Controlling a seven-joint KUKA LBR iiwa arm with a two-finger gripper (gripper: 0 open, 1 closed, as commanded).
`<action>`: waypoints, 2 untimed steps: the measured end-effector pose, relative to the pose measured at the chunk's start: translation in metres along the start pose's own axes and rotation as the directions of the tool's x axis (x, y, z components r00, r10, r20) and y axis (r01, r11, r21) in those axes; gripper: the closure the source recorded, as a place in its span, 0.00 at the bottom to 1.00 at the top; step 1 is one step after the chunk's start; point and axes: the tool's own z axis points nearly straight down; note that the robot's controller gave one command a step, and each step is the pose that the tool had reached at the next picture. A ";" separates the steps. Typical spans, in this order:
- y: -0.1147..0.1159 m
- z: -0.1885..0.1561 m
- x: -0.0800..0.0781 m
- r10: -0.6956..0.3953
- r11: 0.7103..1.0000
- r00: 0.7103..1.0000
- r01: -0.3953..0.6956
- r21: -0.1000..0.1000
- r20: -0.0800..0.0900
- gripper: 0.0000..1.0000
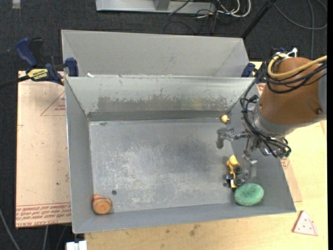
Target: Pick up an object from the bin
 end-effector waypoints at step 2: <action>-0.024 0.050 0.015 -0.216 0.976 0.976 0.216 -0.003 -0.002 0.00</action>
Offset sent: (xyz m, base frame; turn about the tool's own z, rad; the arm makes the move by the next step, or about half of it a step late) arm -0.0063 -0.0418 -0.0819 -0.4808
